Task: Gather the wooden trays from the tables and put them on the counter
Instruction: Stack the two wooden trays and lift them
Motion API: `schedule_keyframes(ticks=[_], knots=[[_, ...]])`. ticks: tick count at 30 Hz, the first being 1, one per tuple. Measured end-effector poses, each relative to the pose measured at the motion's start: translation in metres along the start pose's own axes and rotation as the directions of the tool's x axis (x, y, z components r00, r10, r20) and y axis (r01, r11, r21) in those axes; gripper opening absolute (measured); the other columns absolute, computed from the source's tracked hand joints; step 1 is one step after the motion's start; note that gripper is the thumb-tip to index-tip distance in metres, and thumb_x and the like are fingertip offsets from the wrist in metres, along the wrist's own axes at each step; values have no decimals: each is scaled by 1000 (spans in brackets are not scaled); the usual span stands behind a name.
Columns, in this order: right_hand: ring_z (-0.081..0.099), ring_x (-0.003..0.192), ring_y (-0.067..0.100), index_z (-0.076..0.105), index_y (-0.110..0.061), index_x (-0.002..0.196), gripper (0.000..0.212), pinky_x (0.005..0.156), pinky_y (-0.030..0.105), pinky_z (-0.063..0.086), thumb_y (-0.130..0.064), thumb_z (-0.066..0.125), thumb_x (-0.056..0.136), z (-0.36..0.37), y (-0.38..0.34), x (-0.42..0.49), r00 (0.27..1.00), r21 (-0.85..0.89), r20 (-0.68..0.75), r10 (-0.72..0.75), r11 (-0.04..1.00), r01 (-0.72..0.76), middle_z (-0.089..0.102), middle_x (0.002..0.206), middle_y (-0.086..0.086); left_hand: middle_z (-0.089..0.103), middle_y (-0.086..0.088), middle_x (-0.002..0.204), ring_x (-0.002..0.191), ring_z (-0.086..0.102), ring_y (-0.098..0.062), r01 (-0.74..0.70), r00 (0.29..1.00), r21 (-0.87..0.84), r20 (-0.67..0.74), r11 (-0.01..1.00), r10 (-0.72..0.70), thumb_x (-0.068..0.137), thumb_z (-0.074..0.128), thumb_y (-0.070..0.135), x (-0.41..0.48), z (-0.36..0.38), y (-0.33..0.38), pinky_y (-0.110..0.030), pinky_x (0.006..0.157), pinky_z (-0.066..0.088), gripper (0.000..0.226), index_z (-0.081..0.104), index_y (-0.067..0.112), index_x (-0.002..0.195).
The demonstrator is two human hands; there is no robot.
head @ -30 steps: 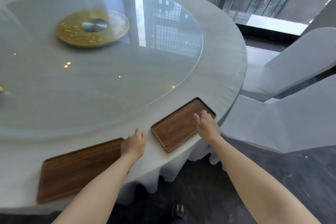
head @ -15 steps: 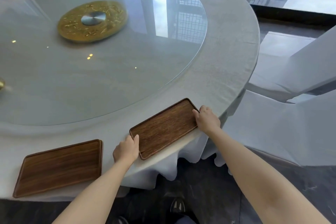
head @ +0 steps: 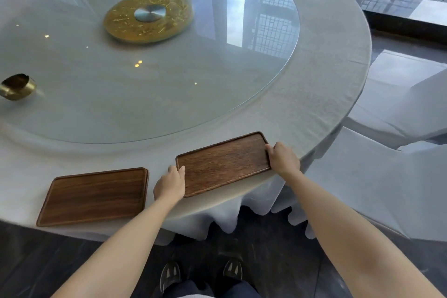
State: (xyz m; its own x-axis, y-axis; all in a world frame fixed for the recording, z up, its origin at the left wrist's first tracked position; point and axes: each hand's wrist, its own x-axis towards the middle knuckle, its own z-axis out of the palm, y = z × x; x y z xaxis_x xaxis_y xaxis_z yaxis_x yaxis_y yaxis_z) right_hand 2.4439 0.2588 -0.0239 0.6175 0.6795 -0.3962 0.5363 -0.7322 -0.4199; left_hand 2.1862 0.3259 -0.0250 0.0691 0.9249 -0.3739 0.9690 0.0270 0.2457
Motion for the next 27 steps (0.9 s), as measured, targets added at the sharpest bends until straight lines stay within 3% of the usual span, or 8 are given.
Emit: schedule_keyframes(ticks=[4,10,13,16,18,23,27], knots=[[57,103,37,49,-5,91,39,75,38,39,-40,32,98,0,-19,-9,999,39,-7,-32,999,32,62,111,22,62,-25,113,104,58,-39,-37,998,-41,-50,998,35,101,19,34,6,-23,-14,-37,74,40,48,48,-3,113],[59,100,37,45,-7,80,38,72,35,36,-38,33,97,13,-70,-30,993,57,-32,-110,992,111,64,106,23,62,-27,111,103,58,-41,-62,991,-95,-122,994,50,101,19,31,15,-58,-62,-43,82,46,47,49,-4,108],[58,102,36,48,-8,81,37,74,36,39,-38,33,97,29,-101,-48,990,50,-21,-142,988,143,64,108,23,63,-27,110,100,59,-41,-54,989,-94,-142,994,40,101,19,32,21,-75,-98,-42,81,45,46,49,-3,106],[58,103,36,50,-8,84,38,80,38,44,-39,32,98,51,-132,-67,985,36,13,-174,984,173,64,109,23,65,-26,104,84,56,-36,-56,986,-65,-158,996,45,101,19,31,28,-92,-139,-39,70,41,45,49,-3,104],[58,103,36,46,-10,82,36,77,37,41,-39,32,98,68,-150,-80,981,25,35,-190,982,190,64,109,23,65,-26,100,83,58,-37,-60,984,-36,-171,998,53,101,20,30,31,-101,-167,-36,65,37,44,49,-3,103],[58,104,36,50,-9,85,36,73,34,36,-37,32,98,114,-189,-106,976,-2,66,-210,978,210,64,111,22,64,-26,104,93,60,-39,-35,981,-23,-190,999,30,101,20,29,43,-117,-230,-36,69,38,45,50,-3,105],[58,105,36,55,-4,93,41,80,37,44,-36,30,99,146,-209,-124,975,-46,90,-204,977,209,64,111,23,64,-21,97,77,51,-29,1,989,-20,-147,1000,-4,101,18,31,50,-120,-267,-37,67,40,45,49,-1,105]])
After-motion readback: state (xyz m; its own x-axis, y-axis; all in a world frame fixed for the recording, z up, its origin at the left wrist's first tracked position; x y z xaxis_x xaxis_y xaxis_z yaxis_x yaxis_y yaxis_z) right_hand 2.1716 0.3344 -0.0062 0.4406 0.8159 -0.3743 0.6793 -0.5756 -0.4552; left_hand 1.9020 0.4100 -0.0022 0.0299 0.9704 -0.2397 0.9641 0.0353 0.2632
